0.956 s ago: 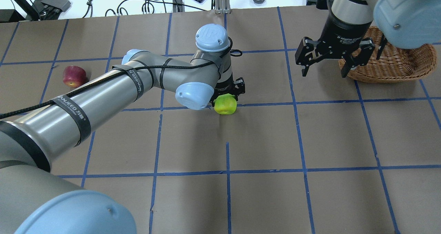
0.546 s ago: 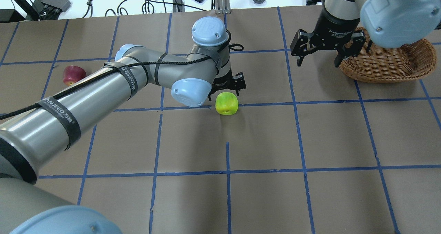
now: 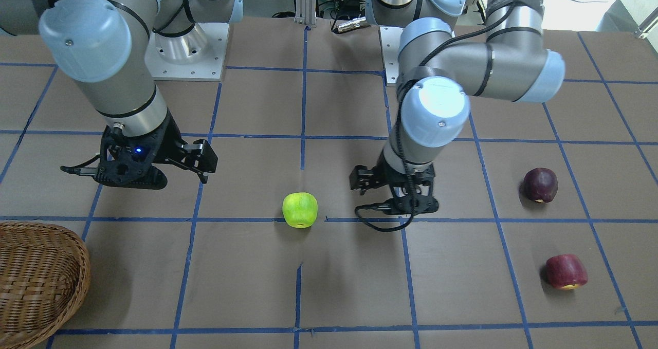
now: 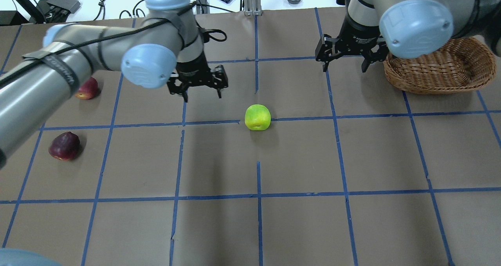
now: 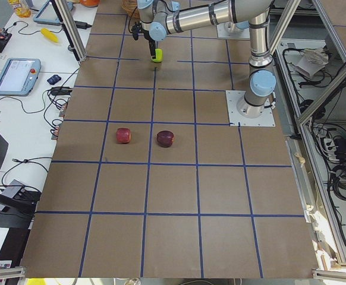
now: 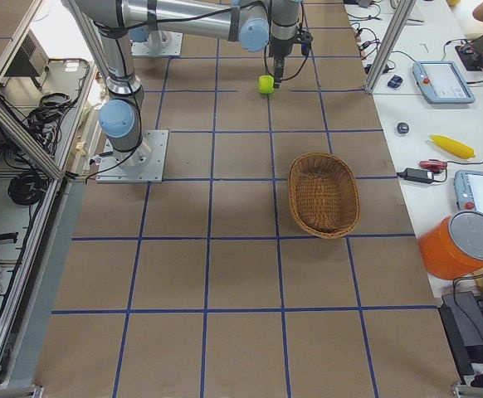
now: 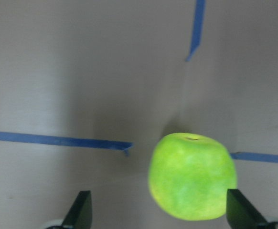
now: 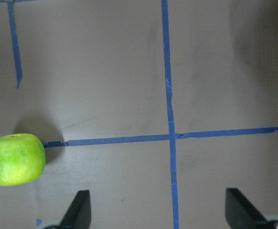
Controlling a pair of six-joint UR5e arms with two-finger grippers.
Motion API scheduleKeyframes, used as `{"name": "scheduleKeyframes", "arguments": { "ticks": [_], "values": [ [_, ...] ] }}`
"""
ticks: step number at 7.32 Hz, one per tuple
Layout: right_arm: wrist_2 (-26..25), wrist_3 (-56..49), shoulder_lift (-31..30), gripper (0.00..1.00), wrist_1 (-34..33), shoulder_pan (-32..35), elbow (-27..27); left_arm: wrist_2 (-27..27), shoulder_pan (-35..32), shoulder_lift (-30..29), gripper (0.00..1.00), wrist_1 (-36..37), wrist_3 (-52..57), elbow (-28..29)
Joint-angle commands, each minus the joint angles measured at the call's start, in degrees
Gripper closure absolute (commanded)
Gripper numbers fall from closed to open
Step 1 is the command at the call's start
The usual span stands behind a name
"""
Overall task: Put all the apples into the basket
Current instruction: 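Move the right gripper over the green apple while left reaches dark apple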
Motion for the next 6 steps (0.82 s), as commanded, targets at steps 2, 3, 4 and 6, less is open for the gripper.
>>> {"name": "scheduleKeyframes", "arguments": {
  "ticks": [2, 3, 4, 6],
  "values": [
    [0.16, 5.60, 8.48, 0.00, -9.90, 10.18, -0.09, 5.81, 19.03, 4.99, 0.02, -5.61, 30.18, -4.77],
    [0.16, 10.65, 10.86, 0.00, -11.94, 12.73, 0.00, 9.12, 24.57, 5.78, 0.01, -2.22, 37.30, -6.62],
    [0.77, 13.83, 12.80, 0.00, -15.44, 14.24, 0.00, 9.41, 29.32, 5.79, 0.01, 2.17, 43.81, -8.03],
    [4.29, 13.69, 15.62, 0.00, -15.30, 14.34, 0.00, 9.24, 34.80, 5.70, 0.01, 8.34, 49.83, -12.94]
  ]
}}
